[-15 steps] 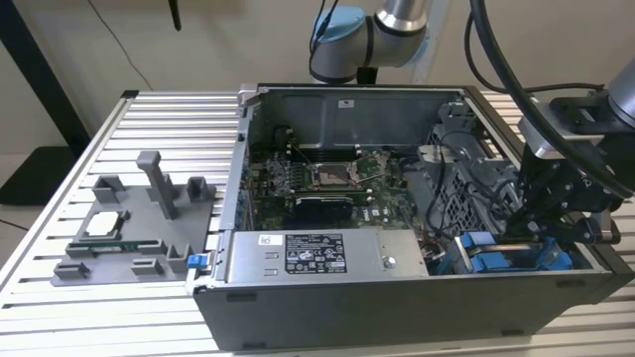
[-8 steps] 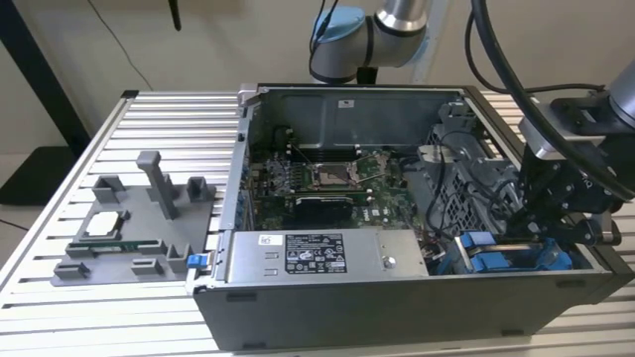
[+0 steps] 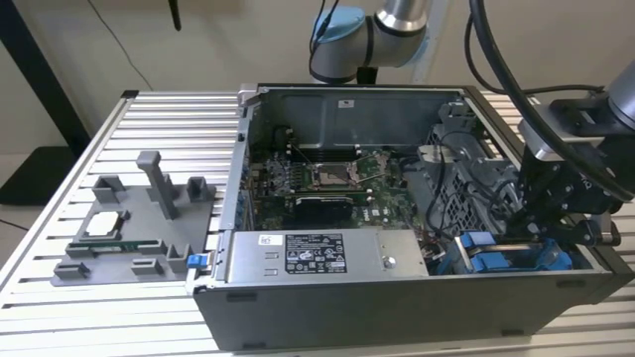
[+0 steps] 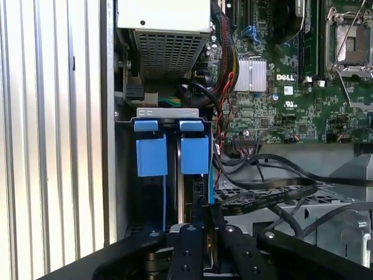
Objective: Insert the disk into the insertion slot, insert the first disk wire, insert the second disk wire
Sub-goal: 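Insert the second disk wire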
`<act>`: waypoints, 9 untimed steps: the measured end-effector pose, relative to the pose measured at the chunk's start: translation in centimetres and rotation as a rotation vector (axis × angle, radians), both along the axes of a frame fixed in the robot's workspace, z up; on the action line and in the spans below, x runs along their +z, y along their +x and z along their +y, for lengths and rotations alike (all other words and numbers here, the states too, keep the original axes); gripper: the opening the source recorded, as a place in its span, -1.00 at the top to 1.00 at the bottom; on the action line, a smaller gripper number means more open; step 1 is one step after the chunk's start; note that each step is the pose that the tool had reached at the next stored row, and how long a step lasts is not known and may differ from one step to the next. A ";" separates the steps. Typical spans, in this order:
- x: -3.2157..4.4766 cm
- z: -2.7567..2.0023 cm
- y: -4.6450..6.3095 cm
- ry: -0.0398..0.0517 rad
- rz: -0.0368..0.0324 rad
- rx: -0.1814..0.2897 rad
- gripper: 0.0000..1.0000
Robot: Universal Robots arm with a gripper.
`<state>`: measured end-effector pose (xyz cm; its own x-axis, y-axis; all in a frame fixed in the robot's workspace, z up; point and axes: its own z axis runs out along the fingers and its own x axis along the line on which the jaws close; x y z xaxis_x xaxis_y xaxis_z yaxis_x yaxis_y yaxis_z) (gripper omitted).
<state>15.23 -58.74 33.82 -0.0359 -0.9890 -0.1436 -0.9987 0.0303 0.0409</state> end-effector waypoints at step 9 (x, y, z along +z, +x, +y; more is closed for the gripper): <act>-0.29 0.00 0.0 0.0000 0.0000 0.000 1.00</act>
<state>15.23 -58.73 33.53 -0.0359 -0.9890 -0.1436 -0.9987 0.0303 0.0409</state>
